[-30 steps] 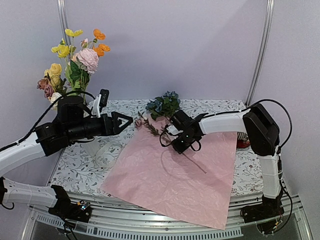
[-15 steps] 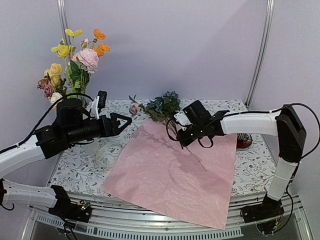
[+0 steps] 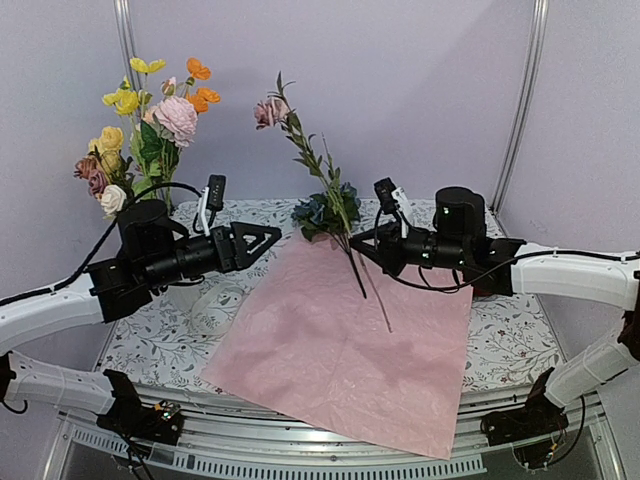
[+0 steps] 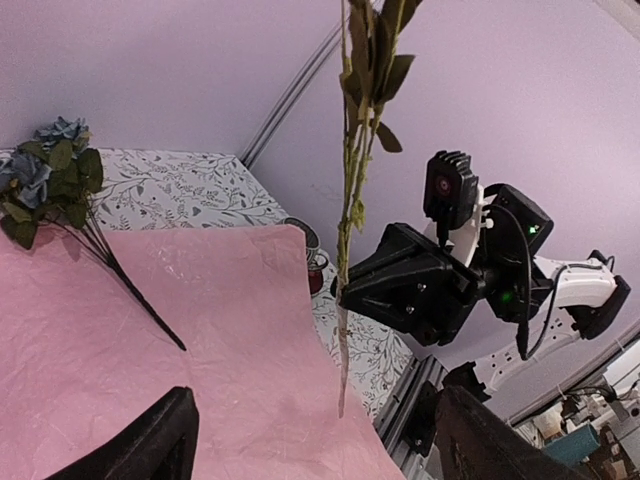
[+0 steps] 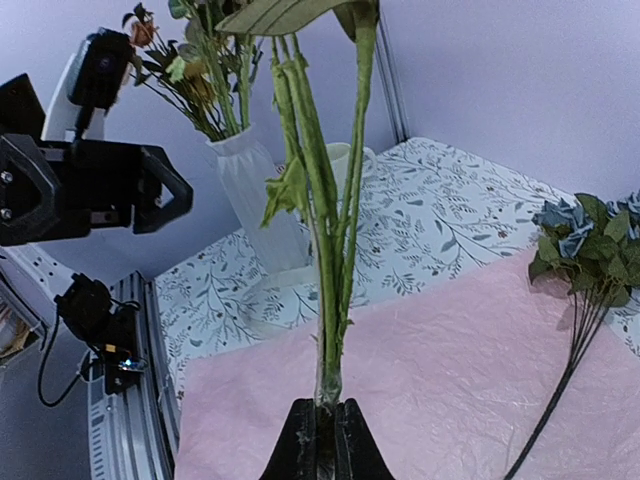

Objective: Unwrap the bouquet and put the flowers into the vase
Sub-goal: Pick up the fake flower from the flattened wrapping paper, then pass from the right arm to the left

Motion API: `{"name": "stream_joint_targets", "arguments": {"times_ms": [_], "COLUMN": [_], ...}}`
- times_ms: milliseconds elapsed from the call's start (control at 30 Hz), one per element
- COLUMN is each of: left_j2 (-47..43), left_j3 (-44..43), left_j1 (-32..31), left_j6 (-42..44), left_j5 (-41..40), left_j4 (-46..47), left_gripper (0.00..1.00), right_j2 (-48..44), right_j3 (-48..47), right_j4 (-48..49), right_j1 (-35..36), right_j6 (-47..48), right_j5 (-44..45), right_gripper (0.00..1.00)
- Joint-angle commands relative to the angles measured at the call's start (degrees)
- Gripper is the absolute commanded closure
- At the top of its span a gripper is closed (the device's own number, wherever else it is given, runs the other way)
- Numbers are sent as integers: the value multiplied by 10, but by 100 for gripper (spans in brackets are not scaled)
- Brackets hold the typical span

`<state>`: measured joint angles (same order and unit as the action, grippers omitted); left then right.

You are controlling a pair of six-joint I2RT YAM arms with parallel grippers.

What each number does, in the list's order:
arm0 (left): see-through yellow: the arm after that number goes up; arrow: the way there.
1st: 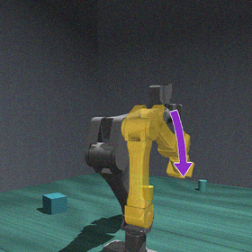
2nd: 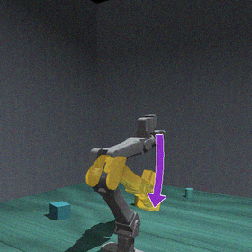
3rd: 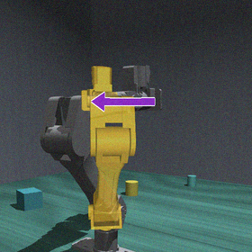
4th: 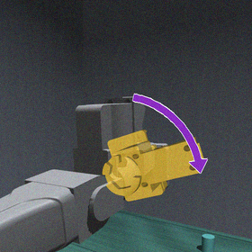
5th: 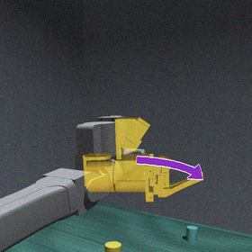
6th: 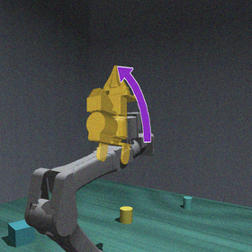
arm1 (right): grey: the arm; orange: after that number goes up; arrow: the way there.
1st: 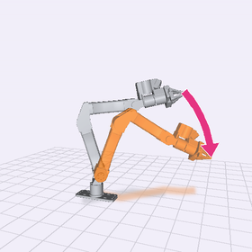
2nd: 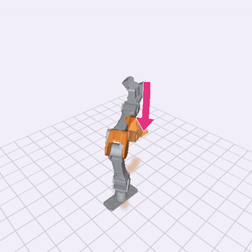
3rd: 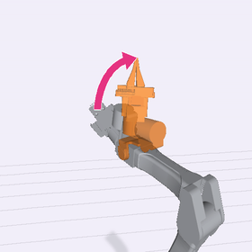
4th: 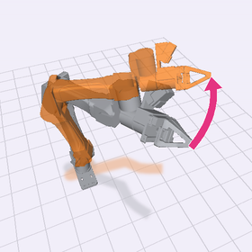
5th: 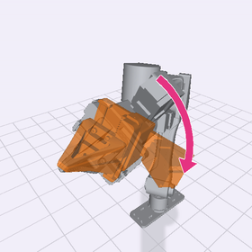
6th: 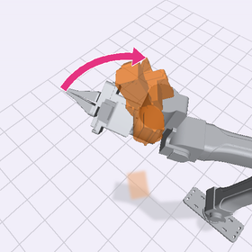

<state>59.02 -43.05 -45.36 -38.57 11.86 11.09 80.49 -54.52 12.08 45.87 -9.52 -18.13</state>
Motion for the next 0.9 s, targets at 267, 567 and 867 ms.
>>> {"name": "stream_joint_targets", "arguments": {"times_ms": [267, 567, 867], "left_j2": [36, 46, 75], "left_j3": [-4, -6, -28], "left_j1": [-29, -42, -53], "left_j6": [22, 32, 42], "left_j5": [38, 47, 65], "left_j4": [168, 189, 179], "left_gripper": [25, 33, 39], "right_j2": [-10, 20, 44], "right_j3": [11, -1, -18], "right_j4": [141, 158, 157], "right_j1": [50, 77, 96], "right_j6": [-87, -93, -93], "right_j5": [-76, -92, -106], "right_gripper": [95, 95, 96]}}
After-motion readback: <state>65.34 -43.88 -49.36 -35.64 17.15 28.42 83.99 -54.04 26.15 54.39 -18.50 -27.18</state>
